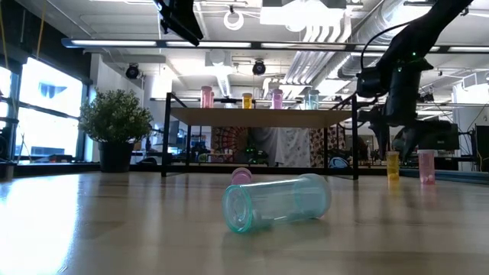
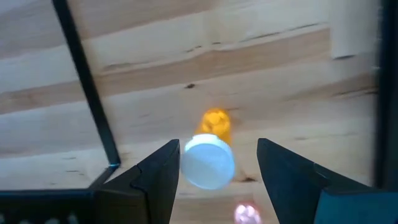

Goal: Pick and place medicine bottles onto shelf by color
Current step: Put the top orange pill bottle on the shelf aligned with the other orange pill bottle

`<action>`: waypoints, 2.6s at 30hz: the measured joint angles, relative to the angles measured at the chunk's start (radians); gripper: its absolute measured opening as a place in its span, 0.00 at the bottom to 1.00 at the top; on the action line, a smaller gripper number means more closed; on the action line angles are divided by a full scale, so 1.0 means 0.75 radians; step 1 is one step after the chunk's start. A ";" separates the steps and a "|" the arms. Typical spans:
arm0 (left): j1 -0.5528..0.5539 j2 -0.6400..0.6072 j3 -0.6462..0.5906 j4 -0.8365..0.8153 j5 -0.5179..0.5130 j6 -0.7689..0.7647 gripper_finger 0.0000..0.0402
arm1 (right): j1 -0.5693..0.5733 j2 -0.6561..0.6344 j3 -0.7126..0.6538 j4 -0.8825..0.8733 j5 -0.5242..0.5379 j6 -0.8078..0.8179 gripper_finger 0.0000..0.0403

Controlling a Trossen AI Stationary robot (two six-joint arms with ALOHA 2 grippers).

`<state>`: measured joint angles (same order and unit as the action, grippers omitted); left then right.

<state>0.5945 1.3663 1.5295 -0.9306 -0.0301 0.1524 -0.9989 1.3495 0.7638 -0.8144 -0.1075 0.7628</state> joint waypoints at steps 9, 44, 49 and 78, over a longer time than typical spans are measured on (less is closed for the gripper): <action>0.000 0.000 0.000 0.001 0.000 -0.003 0.50 | 0.001 0.000 -0.020 0.035 -0.009 0.010 0.41; 0.000 0.000 0.000 0.001 0.000 -0.004 0.50 | 0.146 -0.092 0.905 -0.467 0.282 -0.189 0.27; 0.000 0.000 0.000 -0.004 0.000 -0.023 0.50 | 0.161 -0.090 1.076 -0.349 0.282 -0.339 0.27; 0.000 0.001 0.000 -0.073 0.085 -0.060 0.50 | 0.673 0.478 1.758 -0.324 0.147 -0.818 0.27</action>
<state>0.5945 1.3666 1.5295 -0.9852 0.0334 0.1078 -0.4943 1.7076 2.0823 -1.0571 0.0029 0.1490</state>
